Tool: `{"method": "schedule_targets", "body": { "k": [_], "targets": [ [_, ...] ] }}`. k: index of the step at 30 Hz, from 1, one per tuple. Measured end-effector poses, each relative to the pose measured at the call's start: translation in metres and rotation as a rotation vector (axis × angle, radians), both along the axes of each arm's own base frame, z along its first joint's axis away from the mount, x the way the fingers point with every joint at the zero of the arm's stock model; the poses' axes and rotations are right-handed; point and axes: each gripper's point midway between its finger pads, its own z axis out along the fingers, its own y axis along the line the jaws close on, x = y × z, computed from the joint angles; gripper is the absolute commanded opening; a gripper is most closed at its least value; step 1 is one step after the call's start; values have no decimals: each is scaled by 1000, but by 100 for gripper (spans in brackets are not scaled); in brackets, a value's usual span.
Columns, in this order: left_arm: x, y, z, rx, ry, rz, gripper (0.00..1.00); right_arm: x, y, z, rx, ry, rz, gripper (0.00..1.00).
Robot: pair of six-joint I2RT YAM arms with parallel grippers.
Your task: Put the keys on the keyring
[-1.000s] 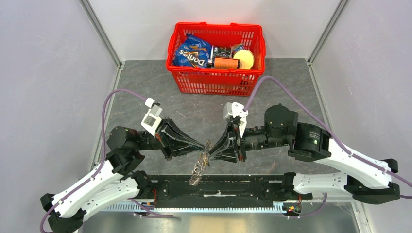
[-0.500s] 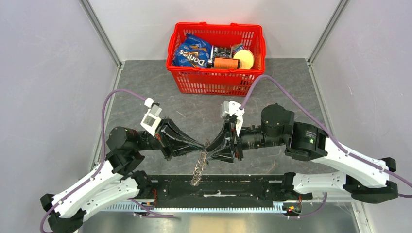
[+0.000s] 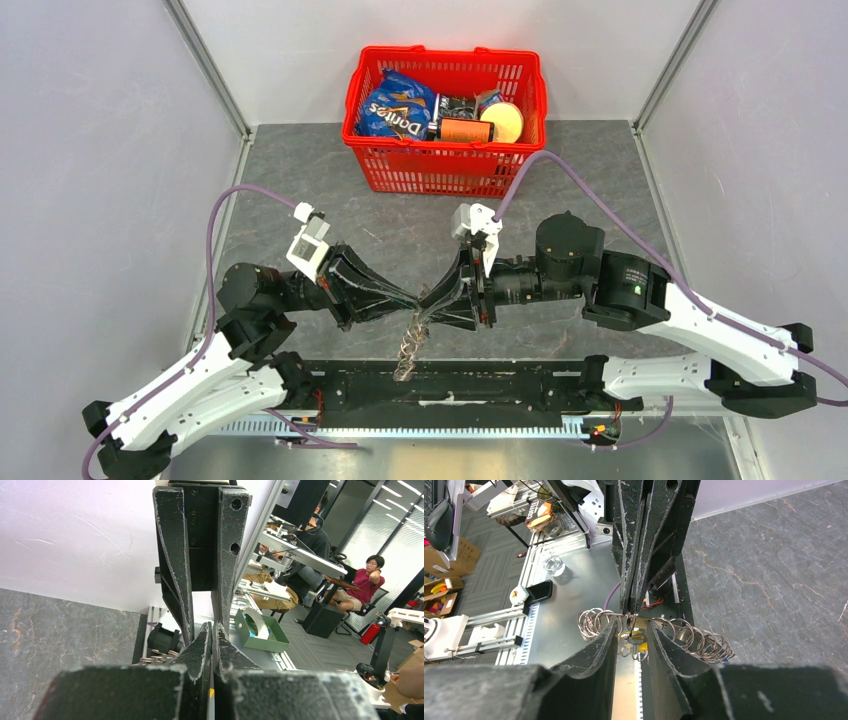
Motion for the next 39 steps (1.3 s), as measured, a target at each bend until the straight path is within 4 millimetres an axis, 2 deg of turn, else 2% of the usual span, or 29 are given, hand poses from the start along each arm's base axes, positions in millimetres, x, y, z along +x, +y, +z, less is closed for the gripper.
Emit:
{"method": "schedule_targets", "body": {
  "k": [4,7,17,21,28,33,35,39],
  "targets": [
    [0,1,1,-4,0,5,2,1,4,-2,-5,5,0,25],
    [0,2,2,-7,-2,6,2,2,5,-4,-11,10,0,0],
    [-1,3,2,-7,-1,8,2,1,5,-4,-11,2,3,0],
    [-1,2,-4,15,15,5,3,0,3,-9,-33,-3,11,0],
    [-4,1,-19,89,47,-17,27,-4,-2,-21,-107,-1,39,0],
    [-12,6,-17,137,25,-37,40,-10,-10,-31,-164,4,69,0],
    [-15,7,-17,161,17,-46,54,-12,-12,-34,-183,6,82,0],
    [-19,9,-19,210,8,-68,64,-16,-13,-40,-219,12,110,0]
  ]
}}
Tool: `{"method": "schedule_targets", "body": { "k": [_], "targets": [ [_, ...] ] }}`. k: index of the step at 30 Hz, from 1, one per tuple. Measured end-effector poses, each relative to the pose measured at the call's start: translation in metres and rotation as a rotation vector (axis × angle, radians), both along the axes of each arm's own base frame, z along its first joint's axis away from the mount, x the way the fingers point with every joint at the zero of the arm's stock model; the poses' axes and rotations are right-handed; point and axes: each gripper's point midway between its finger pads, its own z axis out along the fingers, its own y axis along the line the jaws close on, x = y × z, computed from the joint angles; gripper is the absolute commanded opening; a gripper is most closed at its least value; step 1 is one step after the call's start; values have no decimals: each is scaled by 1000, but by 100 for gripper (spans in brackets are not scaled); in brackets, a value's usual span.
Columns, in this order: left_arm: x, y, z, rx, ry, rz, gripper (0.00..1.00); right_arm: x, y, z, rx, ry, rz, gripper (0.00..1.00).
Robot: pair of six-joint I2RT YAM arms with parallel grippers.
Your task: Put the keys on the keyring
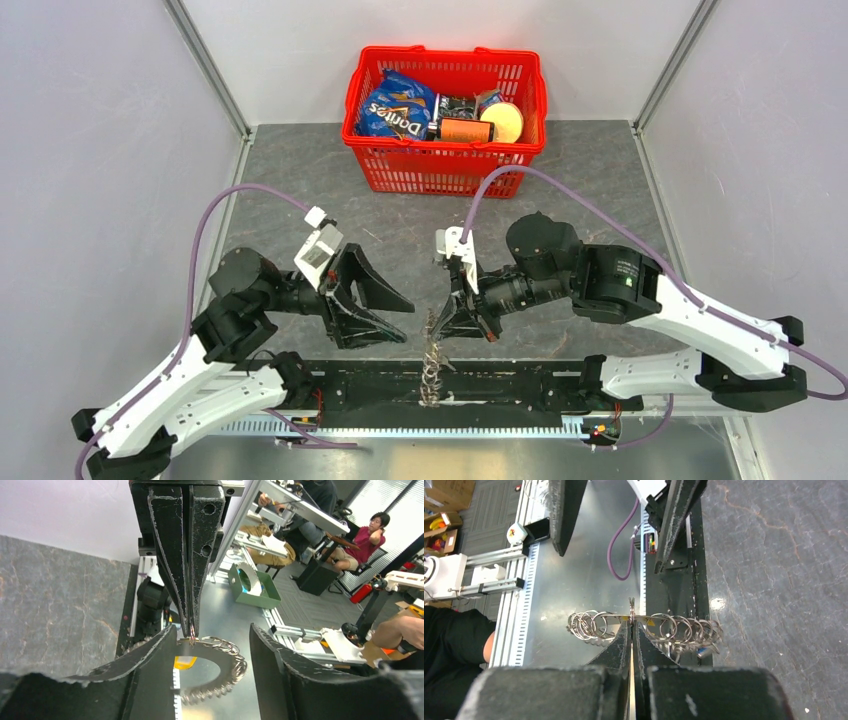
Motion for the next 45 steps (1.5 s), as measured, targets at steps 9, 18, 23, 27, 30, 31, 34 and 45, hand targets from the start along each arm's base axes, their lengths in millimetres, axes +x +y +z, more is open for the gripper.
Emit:
{"method": "schedule_targets", "body": {
  "k": [9,18,23,27,30,31,34,45],
  "targets": [
    [4,-8,-26,125,50,-22,66,-5,3,-15,-78,28,49,0],
    [5,-11,-41,188,82,-47,63,-4,9,-17,-111,28,64,0],
    [3,-10,-45,207,91,-57,61,-3,11,-20,-128,27,69,0],
    [0,-9,-47,218,98,-69,58,-2,12,-23,-146,27,71,0],
    [-1,-8,-48,220,100,-74,56,-1,12,-27,-161,30,73,0],
    [-1,-8,-48,221,101,-74,55,-1,14,-27,-165,30,73,0],
    [-2,-8,-49,224,104,-77,54,1,16,-29,-171,27,73,0],
    [-6,-6,-50,230,107,-101,47,4,21,-30,-180,21,74,0]
  ]
}}
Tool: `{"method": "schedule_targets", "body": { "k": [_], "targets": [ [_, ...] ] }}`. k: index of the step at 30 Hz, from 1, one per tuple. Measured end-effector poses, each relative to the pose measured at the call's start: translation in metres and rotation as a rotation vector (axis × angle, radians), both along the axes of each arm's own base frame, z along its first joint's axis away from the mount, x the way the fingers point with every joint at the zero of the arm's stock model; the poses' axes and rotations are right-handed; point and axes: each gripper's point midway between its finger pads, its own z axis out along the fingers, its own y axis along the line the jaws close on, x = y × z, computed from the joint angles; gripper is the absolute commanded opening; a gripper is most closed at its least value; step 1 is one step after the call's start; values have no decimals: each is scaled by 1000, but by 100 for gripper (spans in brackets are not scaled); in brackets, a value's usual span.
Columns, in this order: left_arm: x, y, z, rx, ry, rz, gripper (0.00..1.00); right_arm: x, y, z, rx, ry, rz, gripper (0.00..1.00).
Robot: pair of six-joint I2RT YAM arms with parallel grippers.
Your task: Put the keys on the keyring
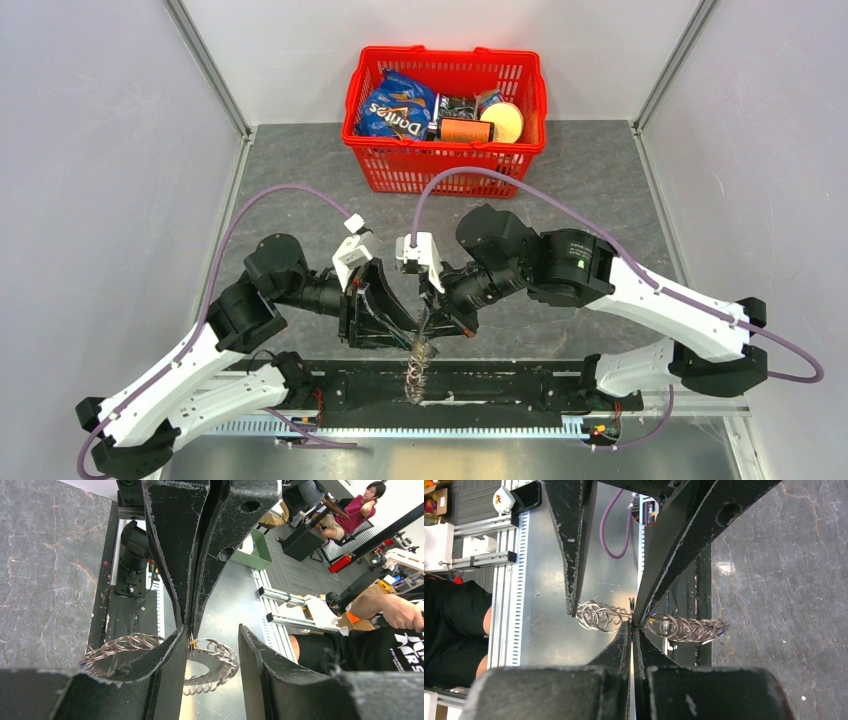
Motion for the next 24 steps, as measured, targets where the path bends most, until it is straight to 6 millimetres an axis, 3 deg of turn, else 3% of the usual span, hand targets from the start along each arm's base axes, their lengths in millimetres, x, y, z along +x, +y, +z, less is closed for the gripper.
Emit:
{"method": "schedule_targets", "body": {
  "k": [12,24],
  "targets": [
    [1,0,-3,7,-7,0,39,0,0,2,-12,1,4,0],
    [4,-3,-9,29,-1,-1,19,-2,-2,-2,-35,10,14,0]
  ]
}}
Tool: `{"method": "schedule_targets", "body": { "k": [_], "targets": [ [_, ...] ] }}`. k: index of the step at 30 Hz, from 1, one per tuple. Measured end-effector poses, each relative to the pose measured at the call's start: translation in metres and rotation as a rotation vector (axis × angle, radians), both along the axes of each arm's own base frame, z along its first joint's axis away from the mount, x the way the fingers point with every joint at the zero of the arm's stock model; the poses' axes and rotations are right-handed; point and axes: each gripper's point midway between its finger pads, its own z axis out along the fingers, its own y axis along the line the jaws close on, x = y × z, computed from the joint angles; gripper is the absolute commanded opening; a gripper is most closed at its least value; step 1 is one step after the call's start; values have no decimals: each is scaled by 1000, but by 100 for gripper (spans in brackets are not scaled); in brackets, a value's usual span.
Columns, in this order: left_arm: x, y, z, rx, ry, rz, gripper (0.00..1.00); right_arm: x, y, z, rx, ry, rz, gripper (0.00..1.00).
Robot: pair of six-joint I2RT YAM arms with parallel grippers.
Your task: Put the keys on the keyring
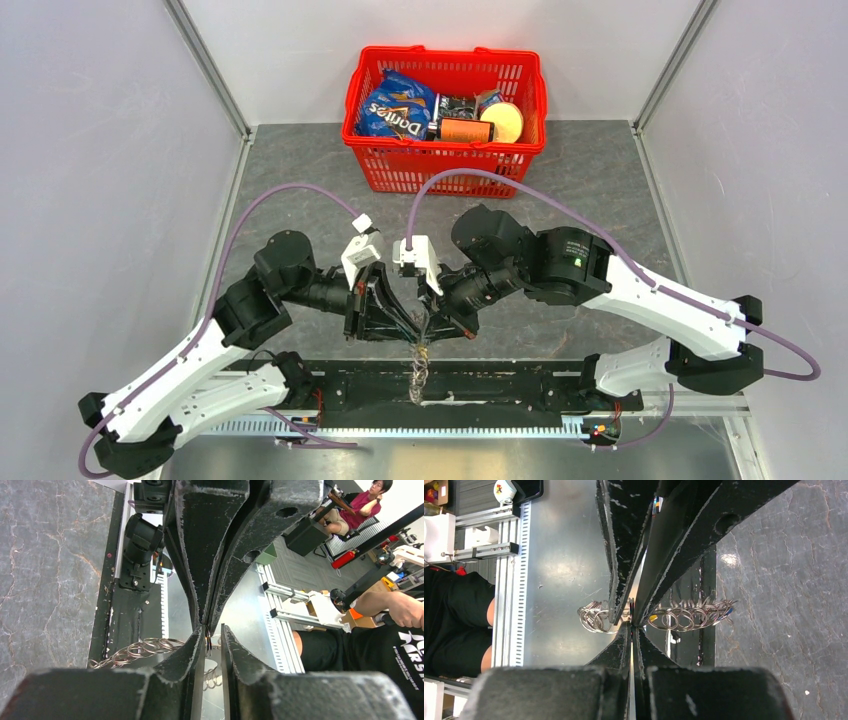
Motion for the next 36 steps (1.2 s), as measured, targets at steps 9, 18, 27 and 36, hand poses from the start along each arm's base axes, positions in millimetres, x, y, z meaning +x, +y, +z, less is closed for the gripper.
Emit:
{"method": "schedule_targets", "body": {
  "k": [9,18,27,36],
  "targets": [
    [2,-2,-4,13,4,-1,2,-2,-1,-1,-3,-2,11,0],
    [2,-1,-3,4,-17,-2,2,-3,-1,0,2,-5,20,6],
    [-1,3,1,-27,-44,2,2,-6,-6,27,120,-33,17,40],
    [-3,5,13,-110,-78,9,2,-11,-23,51,248,-52,-19,43]
  ]
}}
